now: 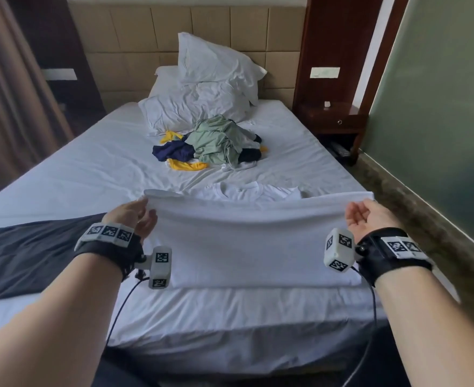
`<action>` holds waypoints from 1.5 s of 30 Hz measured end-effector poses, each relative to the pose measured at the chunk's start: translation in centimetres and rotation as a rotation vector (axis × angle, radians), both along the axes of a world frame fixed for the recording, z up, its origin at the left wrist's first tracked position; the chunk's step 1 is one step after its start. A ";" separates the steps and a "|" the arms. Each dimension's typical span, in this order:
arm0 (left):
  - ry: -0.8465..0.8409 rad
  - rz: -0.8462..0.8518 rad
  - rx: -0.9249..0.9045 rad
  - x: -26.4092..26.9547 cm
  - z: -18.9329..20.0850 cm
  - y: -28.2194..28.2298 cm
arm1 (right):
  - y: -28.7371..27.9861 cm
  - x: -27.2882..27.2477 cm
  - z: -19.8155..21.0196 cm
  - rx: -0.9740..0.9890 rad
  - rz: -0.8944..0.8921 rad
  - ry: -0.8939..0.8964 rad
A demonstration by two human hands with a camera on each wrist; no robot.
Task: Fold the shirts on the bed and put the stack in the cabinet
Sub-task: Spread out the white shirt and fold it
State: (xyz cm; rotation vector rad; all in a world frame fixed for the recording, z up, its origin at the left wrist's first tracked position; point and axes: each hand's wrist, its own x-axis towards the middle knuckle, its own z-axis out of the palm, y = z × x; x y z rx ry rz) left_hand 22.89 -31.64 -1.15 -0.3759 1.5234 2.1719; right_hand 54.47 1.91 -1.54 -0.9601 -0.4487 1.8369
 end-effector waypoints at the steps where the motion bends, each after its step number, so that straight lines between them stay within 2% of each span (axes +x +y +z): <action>1: 0.008 0.007 -0.030 -0.6 -0.1 0.1 | 0.3 -0.6 0.0 -0.002 0.001 -0.013; 4: 0.077 0.009 -0.155 -2.2 -0.5 0.4 | 1.3 -2.0 -0.1 -0.002 0.002 -0.054; 5: 0.076 0.024 -0.144 -2.6 -0.6 0.6 | 1.6 -2.4 -0.2 -0.004 0.001 -0.071; 15: -0.027 0.056 0.088 -5.3 -3.2 3.6 | 3.9 -5.5 -3.0 -0.028 0.032 -0.110; 21: 0.027 0.082 0.220 -8.9 -4.9 7.3 | 7.2 -9.3 -3.9 -0.012 0.074 -0.178; 31: 0.142 0.068 0.032 -17.5 -8.3 12.1 | 14.1 -19.1 -7.3 0.024 0.172 -0.340; 37: 0.153 0.080 0.019 -22.3 -10.2 15.2 | 18.5 -23.2 -8.5 0.056 0.149 -0.398; 45: 0.074 0.031 -0.010 -24.1 -13.0 18.2 | 20.3 -26.7 -10.1 0.099 0.161 -0.468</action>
